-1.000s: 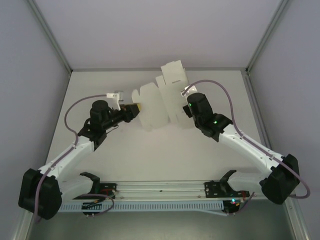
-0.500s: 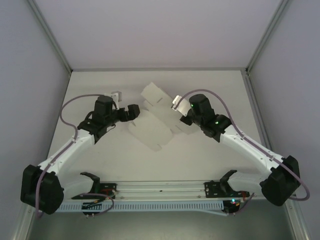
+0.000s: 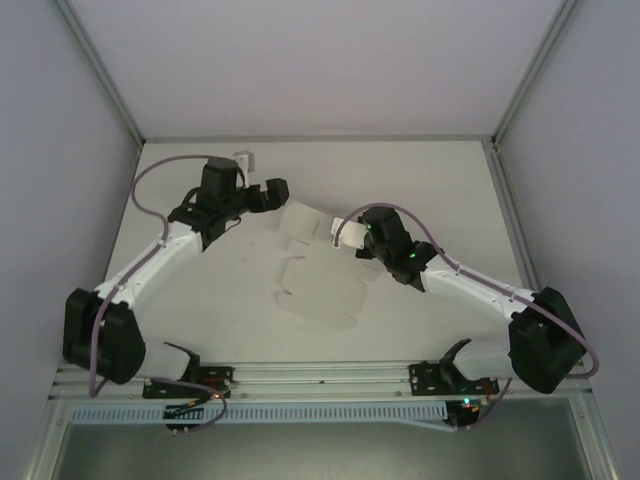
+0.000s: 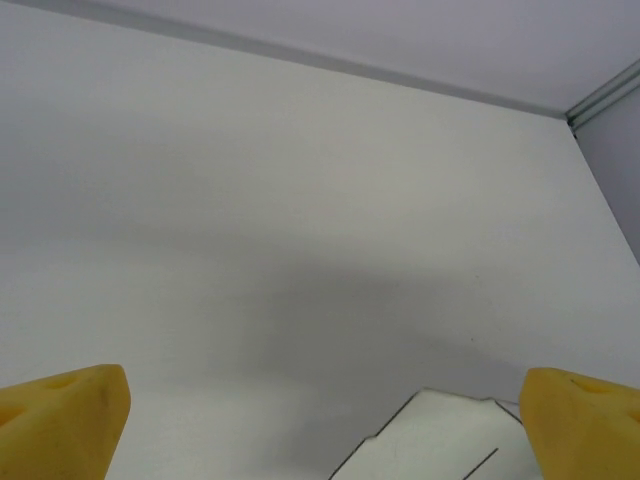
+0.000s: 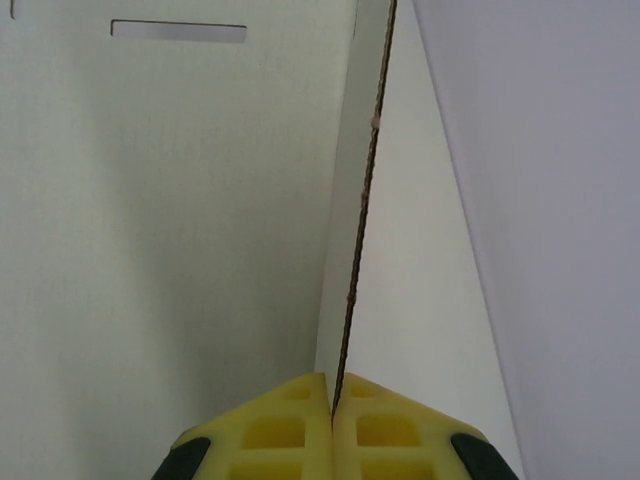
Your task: Assemble paper box
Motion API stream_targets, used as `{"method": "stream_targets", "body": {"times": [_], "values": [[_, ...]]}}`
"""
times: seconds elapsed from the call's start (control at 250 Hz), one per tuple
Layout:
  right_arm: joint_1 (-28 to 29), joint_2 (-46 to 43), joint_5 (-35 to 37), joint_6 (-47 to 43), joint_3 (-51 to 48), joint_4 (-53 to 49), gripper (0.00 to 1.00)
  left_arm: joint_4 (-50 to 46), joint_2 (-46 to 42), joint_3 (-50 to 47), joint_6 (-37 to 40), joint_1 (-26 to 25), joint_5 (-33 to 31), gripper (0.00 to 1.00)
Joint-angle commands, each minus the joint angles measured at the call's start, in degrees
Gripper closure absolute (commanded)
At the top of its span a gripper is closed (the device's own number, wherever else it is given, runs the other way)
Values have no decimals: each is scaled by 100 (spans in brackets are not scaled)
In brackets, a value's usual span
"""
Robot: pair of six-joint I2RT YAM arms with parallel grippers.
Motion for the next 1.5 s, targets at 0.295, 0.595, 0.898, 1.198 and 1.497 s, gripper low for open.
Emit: {"method": "stream_targets", "body": {"times": [0.295,0.595,0.898,1.198,1.497], "values": [[26,-205,-236,10,25,145,100,-232,1287,781,1050,-80,1281,0],[15,-99,-178,248,222,-53,100,-350,1203,623,1870,-484,1610,0],[-134,23,-42,822,531,-248,100,-739,1044,543,1946,-1009,297,0],[-290,28,-250,1125,613,-390,100,-866,879,457,1726,-1434,-633,0],[-357,-269,-668,1054,410,-441,100,-1298,1052,515,1329,-943,-1186,0]]}}
